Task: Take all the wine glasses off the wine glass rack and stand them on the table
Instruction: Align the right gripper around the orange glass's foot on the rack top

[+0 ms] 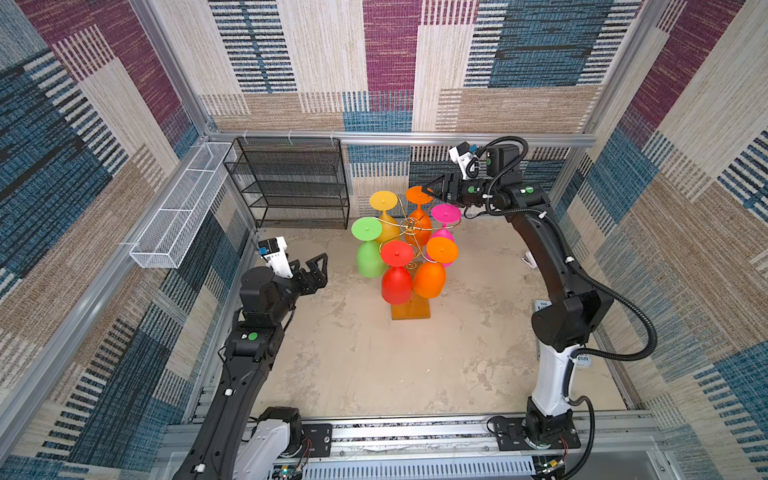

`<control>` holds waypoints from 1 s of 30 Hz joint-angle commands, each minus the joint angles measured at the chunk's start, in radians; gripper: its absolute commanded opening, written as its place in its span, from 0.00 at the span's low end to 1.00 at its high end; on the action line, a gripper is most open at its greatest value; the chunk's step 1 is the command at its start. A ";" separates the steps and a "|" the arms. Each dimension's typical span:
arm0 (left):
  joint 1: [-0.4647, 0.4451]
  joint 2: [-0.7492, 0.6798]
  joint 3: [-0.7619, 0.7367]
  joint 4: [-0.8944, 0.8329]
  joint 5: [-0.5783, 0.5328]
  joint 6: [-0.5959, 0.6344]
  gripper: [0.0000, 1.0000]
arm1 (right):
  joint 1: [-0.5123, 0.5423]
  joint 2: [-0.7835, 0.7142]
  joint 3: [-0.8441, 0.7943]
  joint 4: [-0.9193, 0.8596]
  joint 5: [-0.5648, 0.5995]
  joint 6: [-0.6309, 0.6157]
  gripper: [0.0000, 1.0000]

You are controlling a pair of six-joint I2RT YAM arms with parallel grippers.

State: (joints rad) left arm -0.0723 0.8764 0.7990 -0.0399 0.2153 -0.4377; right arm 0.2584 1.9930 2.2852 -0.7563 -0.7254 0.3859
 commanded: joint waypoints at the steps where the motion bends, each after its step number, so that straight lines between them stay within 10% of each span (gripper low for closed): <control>1: 0.000 -0.002 -0.005 0.033 0.007 -0.012 0.92 | 0.001 0.010 0.009 -0.005 -0.019 0.011 0.68; 19: -0.001 -0.002 -0.022 0.051 0.010 -0.025 0.92 | 0.011 0.046 0.032 -0.040 -0.012 0.018 0.55; 30: -0.001 -0.010 -0.034 0.057 0.007 -0.027 0.92 | 0.011 0.072 0.031 -0.049 0.001 0.036 0.31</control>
State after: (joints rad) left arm -0.0723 0.8688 0.7704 -0.0120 0.2153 -0.4450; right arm 0.2661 2.0552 2.3157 -0.7372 -0.7280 0.3988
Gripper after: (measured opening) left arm 0.915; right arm 0.314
